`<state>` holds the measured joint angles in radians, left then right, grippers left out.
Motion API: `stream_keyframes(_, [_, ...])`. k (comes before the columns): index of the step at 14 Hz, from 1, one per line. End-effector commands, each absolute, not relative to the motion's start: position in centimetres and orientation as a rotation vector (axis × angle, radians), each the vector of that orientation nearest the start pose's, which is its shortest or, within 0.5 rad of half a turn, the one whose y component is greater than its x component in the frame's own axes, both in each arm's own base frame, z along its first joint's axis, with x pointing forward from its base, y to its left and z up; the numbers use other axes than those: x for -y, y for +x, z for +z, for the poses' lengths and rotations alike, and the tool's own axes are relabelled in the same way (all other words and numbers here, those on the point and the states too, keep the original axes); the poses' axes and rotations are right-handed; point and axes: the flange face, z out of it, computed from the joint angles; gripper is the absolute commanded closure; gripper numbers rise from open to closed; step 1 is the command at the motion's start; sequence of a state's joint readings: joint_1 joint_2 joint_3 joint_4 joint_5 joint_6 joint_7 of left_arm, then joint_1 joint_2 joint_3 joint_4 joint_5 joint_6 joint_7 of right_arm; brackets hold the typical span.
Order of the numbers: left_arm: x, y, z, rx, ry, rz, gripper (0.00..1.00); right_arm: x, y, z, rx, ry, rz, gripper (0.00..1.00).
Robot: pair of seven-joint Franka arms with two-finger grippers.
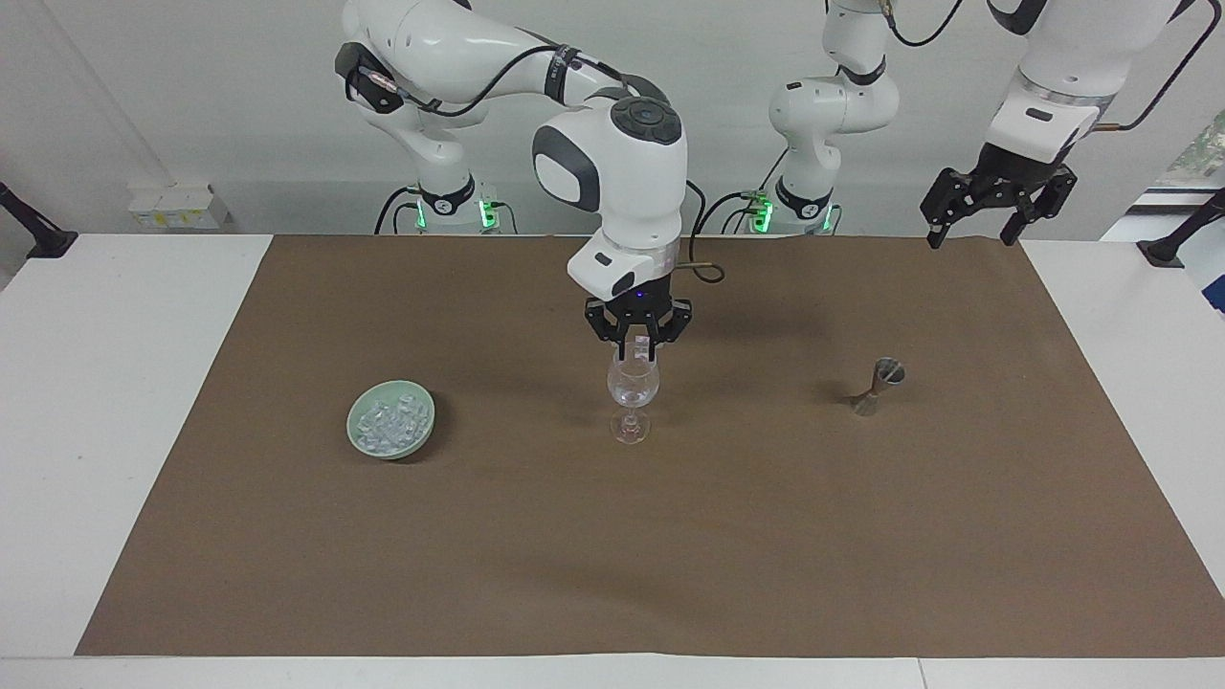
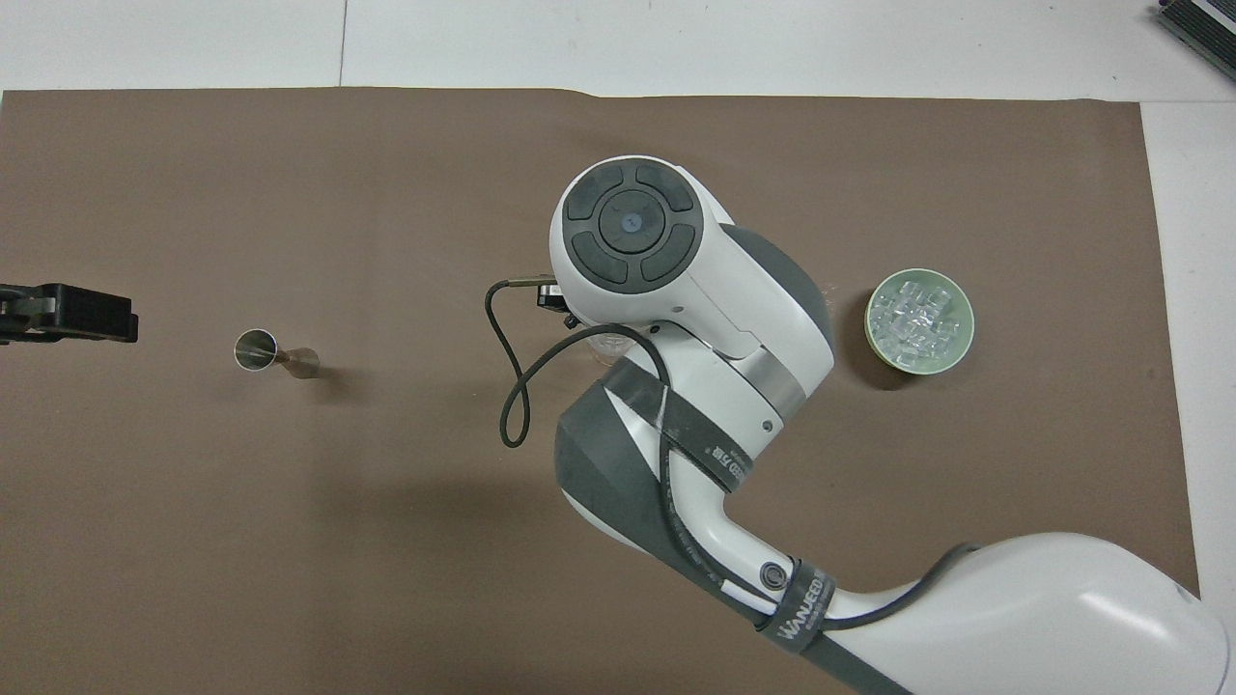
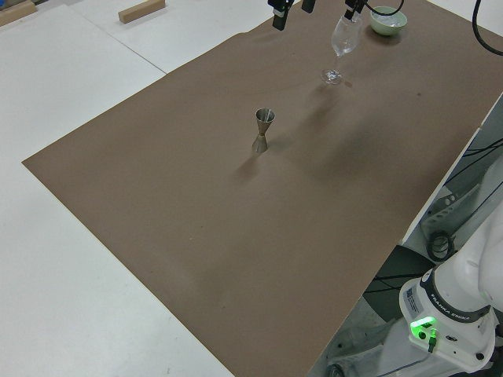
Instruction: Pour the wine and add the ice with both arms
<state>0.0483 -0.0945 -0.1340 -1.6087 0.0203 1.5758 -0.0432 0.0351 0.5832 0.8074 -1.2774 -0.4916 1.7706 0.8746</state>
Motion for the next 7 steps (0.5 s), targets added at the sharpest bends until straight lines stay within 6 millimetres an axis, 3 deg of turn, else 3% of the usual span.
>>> stream_keyframes(1, [3.99, 51.90, 66.75, -0.111, -3.115, -0.115, 0.00, -39.20, 58.13, 49.33, -0.114, -3.134, -0.211, 0.40])
stream_keyframes(3, [3.02, 51.93, 66.71, -0.121, -3.114, -0.114, 0.00, -39.18, 58.13, 49.31, -0.112, -3.137, -0.212, 0.40])
stream_keyframes(7, [3.35, 52.03, 66.90, -0.131, -3.113, -0.135, 0.00, -38.57, 58.60, 49.32, -0.098, -3.151, -0.234, 0.39])
